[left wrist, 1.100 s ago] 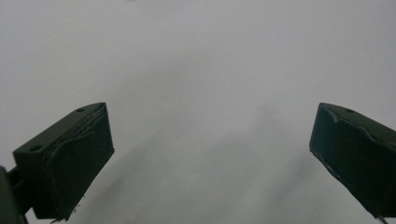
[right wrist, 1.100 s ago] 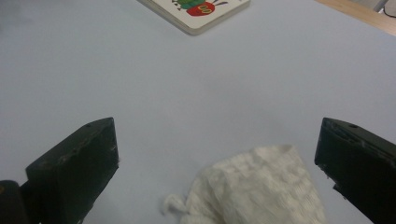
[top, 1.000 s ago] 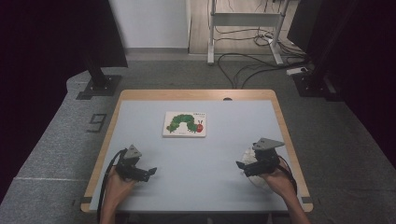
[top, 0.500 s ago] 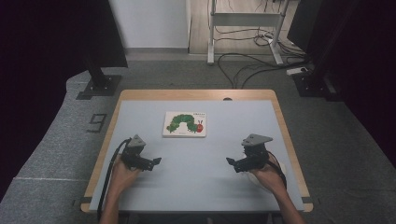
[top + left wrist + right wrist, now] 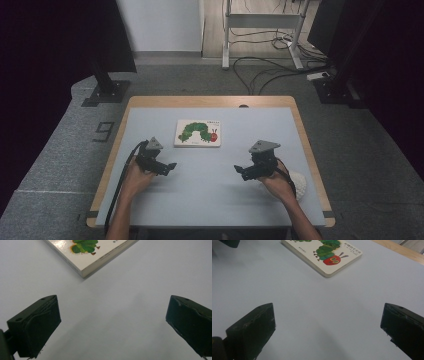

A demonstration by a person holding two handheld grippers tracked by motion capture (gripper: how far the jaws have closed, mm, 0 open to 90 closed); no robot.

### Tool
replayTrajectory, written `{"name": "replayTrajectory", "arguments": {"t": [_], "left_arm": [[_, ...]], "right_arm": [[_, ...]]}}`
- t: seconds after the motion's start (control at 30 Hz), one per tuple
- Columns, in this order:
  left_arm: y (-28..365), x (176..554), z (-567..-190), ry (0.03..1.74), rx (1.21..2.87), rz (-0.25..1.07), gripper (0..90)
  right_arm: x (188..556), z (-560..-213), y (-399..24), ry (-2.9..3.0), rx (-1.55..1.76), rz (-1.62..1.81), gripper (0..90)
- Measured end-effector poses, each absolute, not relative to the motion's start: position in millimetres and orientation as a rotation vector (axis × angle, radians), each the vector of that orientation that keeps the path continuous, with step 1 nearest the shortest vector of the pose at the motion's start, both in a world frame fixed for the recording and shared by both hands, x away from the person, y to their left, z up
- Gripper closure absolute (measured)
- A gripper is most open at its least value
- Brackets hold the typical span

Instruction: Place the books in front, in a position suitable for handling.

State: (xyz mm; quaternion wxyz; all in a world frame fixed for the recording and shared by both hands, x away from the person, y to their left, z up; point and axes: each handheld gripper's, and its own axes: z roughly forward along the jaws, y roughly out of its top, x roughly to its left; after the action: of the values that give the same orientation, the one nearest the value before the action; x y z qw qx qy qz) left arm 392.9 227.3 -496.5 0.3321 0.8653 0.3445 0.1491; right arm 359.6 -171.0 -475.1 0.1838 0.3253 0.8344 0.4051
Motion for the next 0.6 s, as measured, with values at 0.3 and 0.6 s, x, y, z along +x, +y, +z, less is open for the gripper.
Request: {"name": "replayTrajectory", "arguments": {"t": [0.3, 0.6], "left_arm": [[225, 410, -492, 0.874, 2.232, 0.366, 0.0], [218, 423, -491, 0.846, 2.265, 0.351, 0.0]], "right_arm": [[372, -479, -155, 2.361, 0.907, 1.178, 0.0], [391, -489, -137, 2.381, 0.900, 1.168, 0.0]]}}
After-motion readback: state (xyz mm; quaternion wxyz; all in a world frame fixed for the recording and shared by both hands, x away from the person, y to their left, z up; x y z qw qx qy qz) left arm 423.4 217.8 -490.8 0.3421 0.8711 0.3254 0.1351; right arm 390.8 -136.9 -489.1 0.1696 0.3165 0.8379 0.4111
